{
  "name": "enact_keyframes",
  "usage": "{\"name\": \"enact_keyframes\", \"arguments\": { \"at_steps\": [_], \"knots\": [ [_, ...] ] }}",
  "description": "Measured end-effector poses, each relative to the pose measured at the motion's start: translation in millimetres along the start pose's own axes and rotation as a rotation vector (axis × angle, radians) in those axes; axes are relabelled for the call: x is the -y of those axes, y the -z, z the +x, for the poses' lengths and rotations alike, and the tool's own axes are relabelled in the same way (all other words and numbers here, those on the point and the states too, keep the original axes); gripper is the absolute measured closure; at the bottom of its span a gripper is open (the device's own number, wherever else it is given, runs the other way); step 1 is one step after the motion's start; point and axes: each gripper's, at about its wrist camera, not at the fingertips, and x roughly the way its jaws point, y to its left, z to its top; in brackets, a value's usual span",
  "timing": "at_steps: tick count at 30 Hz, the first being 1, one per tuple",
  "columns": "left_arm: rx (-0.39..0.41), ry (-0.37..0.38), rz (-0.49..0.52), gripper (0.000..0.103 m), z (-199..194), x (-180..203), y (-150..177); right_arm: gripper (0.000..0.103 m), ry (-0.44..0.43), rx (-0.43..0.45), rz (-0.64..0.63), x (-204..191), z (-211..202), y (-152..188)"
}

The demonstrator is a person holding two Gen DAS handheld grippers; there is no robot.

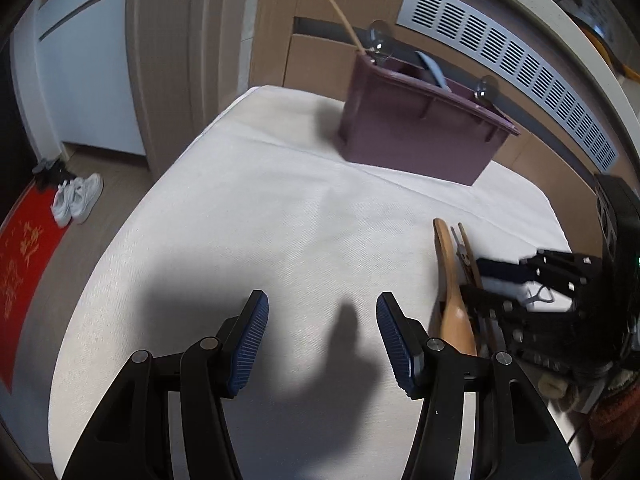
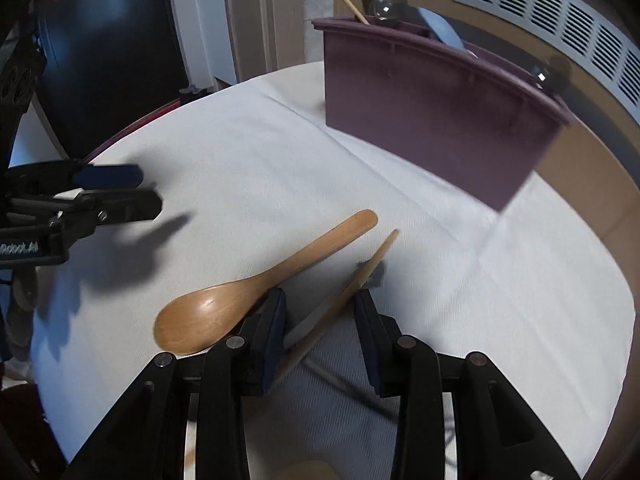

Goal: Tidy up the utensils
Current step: 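Grasp the wooden spoon with the left gripper while the right grasps a wooden chopstick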

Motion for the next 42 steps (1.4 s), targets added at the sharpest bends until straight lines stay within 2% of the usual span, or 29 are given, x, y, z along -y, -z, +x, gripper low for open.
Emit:
{"name": "enact_keyframes", "arguments": {
  "at_steps": [5,7,9,12,15,20,22,25,28,30,34,36,40,42],
  "knots": [
    [-0.012,0.035,0.039,0.046,0,11,6,0.072,0.077,0.011,-0.002,14,10,-14],
    [-0.015,0.060,0.069,0.046,-1,19,8,0.072,0.143,0.016,0.017,25,6,-15],
    [-0.019,0.092,0.086,0.046,-1,26,8,0.072,0.153,0.019,0.047,38,5,-14],
    [-0.025,0.142,0.108,0.046,0,36,10,0.072,0.110,0.030,0.105,54,-11,-6],
    [-0.029,0.154,0.133,0.046,2,46,12,0.072,0.082,0.045,0.162,63,-29,7],
    [-0.022,0.089,0.103,0.046,7,44,9,0.075,-0.037,0.033,0.296,63,-36,20],
    [-0.011,0.058,0.070,0.046,5,35,7,0.084,-0.076,0.023,0.333,57,-28,16],
    [0.002,0.022,0.037,0.046,1,21,5,0.085,-0.085,0.003,0.353,47,-9,7],
    [-0.001,0.015,0.022,0.046,0,15,5,0.088,-0.037,-0.034,0.325,33,7,1],
    [-0.009,0.023,0.032,0.046,2,17,4,0.091,0.015,-0.020,0.264,24,7,-2],
    [-0.057,0.095,0.095,0.046,11,37,0,0.094,0.127,-0.016,0.141,21,-1,6],
    [-0.095,0.125,0.130,0.046,18,50,-4,0.094,0.162,-0.027,0.131,31,-3,12],
    [-0.165,0.148,0.171,0.053,38,74,-18,0.094,0.157,-0.036,0.157,46,-7,20],
    [-0.178,0.120,0.201,0.057,45,83,-24,0.094,0.139,-0.028,0.169,49,-8,23]
  ]
}}
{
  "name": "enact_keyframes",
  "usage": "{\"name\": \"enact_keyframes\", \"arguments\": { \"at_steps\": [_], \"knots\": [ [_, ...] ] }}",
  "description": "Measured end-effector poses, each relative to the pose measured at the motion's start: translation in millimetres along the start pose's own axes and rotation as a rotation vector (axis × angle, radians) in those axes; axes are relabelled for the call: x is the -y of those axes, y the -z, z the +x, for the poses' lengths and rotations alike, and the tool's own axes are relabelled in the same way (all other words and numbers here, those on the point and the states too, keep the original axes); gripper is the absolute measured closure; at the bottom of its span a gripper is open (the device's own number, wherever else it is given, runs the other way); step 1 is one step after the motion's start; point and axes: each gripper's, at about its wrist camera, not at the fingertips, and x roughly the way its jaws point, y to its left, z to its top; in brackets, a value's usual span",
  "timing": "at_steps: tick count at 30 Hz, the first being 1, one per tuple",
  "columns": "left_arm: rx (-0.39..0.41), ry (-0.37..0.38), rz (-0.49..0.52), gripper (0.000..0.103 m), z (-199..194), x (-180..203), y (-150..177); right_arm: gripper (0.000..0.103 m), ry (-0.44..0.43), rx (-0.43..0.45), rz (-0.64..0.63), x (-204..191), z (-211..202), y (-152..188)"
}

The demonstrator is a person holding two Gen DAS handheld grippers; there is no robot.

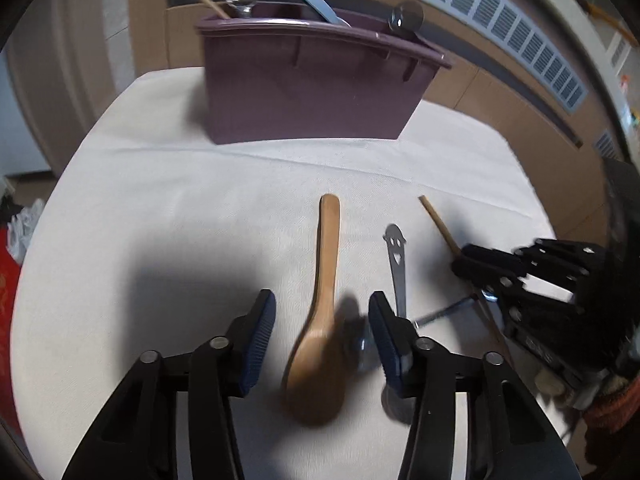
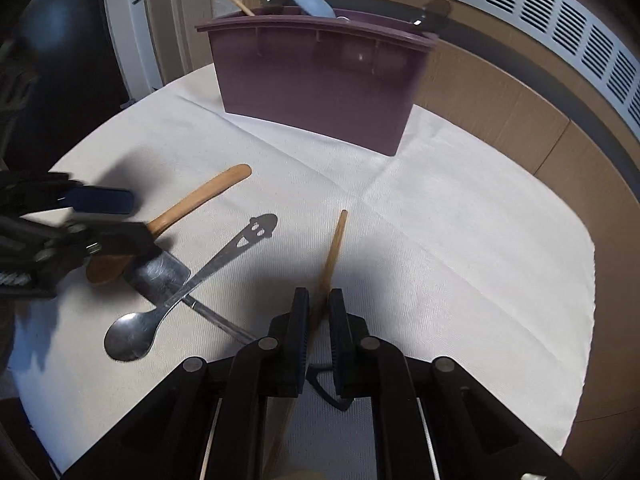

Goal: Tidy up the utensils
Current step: 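Grasp the wooden spoon with the left gripper while the right grasps a wooden chopstick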

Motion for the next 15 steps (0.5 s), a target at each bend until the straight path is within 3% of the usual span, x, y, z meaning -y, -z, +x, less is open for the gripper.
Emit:
{"name": "enact_keyframes", "arguments": {
  "at_steps": [6,12,14,15],
  "knots": [
    [-0.043,-0.050,0.066,0.080,18,13,-16,0.093,-0.063,0.023,0.053,16,-9,11],
    [-0.065,-0.094,0.075,0.081,24,20,-22,0.092,-0.088,0.049,0.071,20,-12,17],
    [-0.045,-0.109,0.087,0.093,23,21,-21,0.087,-0.105,0.055,0.089,21,-12,18],
    [-0.026,-0.123,0.097,0.093,22,22,-19,0.077,-0.135,0.055,0.105,23,-12,19]
  ]
}}
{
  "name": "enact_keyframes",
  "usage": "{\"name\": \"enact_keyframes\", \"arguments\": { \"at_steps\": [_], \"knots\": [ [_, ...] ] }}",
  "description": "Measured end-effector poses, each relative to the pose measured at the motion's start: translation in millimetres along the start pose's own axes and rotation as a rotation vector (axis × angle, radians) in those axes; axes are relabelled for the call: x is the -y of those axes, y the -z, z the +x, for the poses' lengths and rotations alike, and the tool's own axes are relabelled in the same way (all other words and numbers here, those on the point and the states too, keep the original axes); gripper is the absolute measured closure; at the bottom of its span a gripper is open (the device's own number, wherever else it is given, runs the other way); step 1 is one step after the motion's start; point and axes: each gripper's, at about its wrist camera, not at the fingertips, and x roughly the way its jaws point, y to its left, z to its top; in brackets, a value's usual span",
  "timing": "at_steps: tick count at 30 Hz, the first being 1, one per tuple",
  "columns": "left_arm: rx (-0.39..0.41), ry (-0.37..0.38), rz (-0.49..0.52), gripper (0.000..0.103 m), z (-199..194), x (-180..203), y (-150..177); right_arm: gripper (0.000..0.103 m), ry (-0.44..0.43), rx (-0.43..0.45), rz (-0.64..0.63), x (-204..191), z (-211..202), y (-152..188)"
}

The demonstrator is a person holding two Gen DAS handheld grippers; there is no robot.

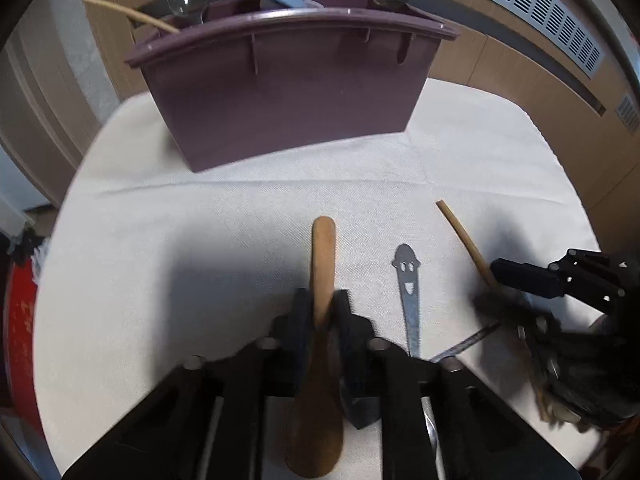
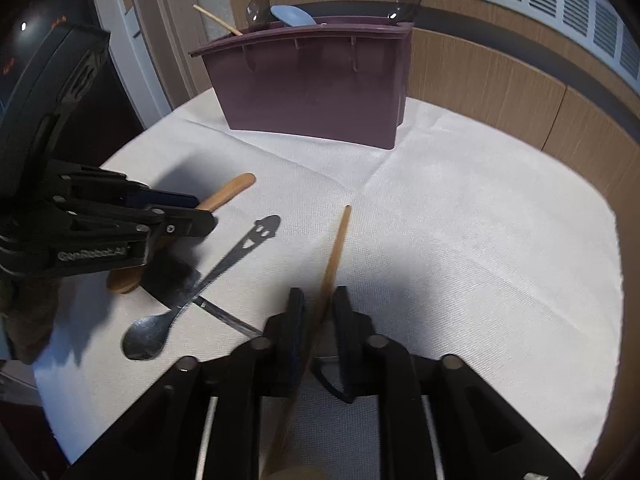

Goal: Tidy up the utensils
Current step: 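Grasp the wooden spoon with the left gripper while the right grasps a wooden chopstick, then lift the wooden spoon and chopstick up over the purple caddy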

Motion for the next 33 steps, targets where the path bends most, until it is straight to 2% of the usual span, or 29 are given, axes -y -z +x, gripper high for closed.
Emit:
{"name": "enact_keyframes", "arguments": {
  "at_steps": [1,3,4,8,9,11,13,16,19,25,33],
  "knots": [
    [0.027,-0.004,0.001,0.092,-3,0,2,0.064,-0.049,-0.002,0.023,2,0,0],
    [0.083,-0.001,-0.014,0.092,-12,-3,7,0.051,-0.123,-0.002,0.063,5,0,0],
    [0.117,0.006,-0.032,0.092,-18,-6,10,0.050,-0.136,-0.004,0.069,4,0,0],
    [0.221,0.057,-0.135,0.092,-48,-25,23,0.049,-0.081,-0.040,-0.006,-10,4,-5],
    [0.249,0.071,-0.166,0.092,-57,-33,27,0.051,-0.071,-0.050,-0.005,-11,5,-7],
    [0.296,0.095,-0.216,0.092,-69,-40,31,0.063,-0.039,-0.053,0.007,-12,6,-11],
    [0.325,0.111,-0.244,0.092,-81,-47,35,0.085,0.044,-0.049,-0.012,-14,10,-17],
    [0.350,0.116,-0.257,0.092,-88,-50,37,0.095,0.110,-0.054,-0.055,-20,13,-20],
    [0.368,0.129,-0.269,0.092,-95,-54,39,0.097,0.086,-0.026,-0.085,-28,6,-22],
    [0.409,0.138,-0.267,0.092,-113,-55,39,0.097,0.025,0.130,-0.045,-26,-41,-37],
    [0.478,0.142,-0.240,0.092,-143,-51,25,0.097,0.036,0.270,-0.009,-19,-77,-54]
  ]
}}
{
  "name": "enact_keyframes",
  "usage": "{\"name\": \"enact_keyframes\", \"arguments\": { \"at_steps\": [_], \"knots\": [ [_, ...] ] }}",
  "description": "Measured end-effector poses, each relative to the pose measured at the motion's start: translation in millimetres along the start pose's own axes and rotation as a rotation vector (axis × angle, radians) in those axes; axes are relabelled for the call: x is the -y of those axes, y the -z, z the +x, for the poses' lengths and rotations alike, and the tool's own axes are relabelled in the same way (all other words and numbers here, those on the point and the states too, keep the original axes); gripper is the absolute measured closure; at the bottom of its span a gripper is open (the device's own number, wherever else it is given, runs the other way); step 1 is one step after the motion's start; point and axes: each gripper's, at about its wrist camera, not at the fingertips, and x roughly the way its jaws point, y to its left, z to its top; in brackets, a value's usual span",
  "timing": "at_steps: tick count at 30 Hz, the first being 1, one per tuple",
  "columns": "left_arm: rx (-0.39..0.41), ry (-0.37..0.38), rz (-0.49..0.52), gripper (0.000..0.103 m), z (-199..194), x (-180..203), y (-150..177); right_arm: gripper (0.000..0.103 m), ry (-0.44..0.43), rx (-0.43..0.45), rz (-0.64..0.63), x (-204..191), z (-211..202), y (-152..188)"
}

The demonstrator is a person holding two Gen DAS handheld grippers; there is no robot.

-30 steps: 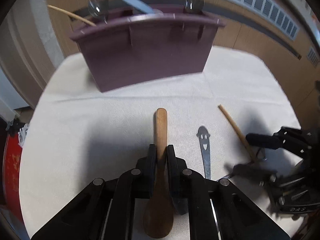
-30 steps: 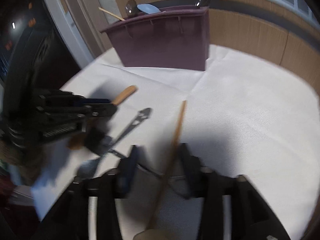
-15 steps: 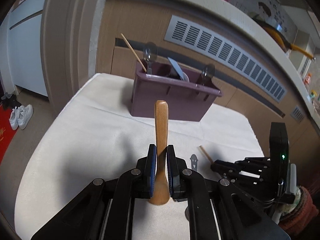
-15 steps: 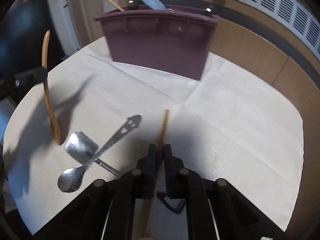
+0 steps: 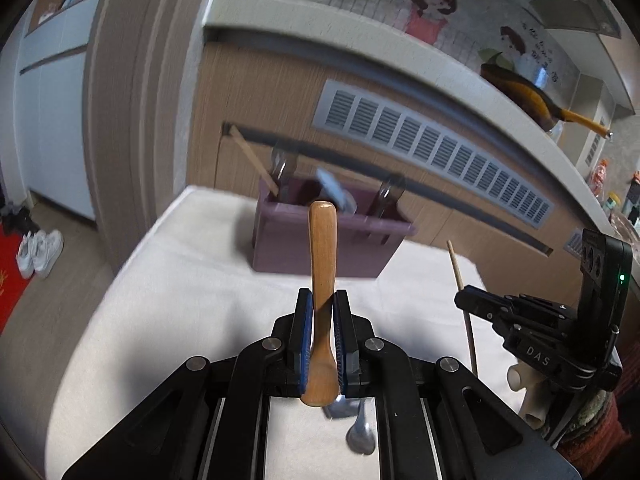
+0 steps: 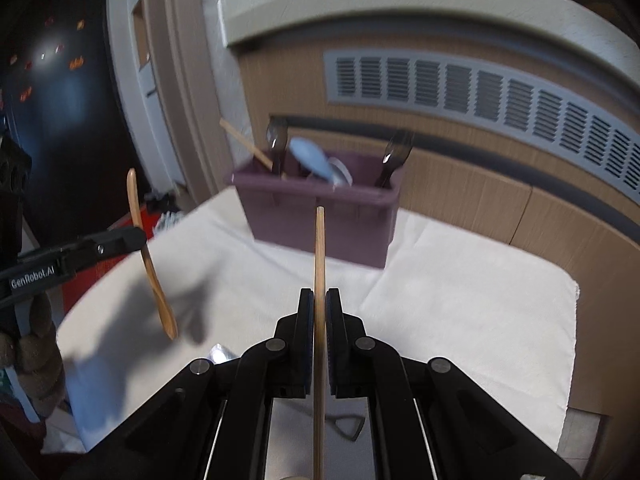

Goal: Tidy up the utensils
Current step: 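Lift the wooden spoon and chopstick up over the purple caddy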

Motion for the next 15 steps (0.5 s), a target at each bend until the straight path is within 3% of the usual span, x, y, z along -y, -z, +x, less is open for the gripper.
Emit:
{"name": "enact_keyframes", "arguments": {
  "at_steps": [2,9,12,15],
  "knots": [
    [0.056,0.006,0.025,0.092,-12,6,-24,0.097,0.013,0.072,0.000,-1,-16,-16],
    [0.294,0.059,0.078,0.092,-42,25,-115,0.097,0.037,0.591,-0.036,-7,-101,-112],
    [0.332,0.078,0.075,0.092,-31,22,-137,0.097,0.028,0.655,-0.018,-3,-98,-141],
    [0.326,0.086,0.056,0.092,-8,12,-146,0.097,0.036,0.646,-0.009,1,-73,-157]
  ]
}}
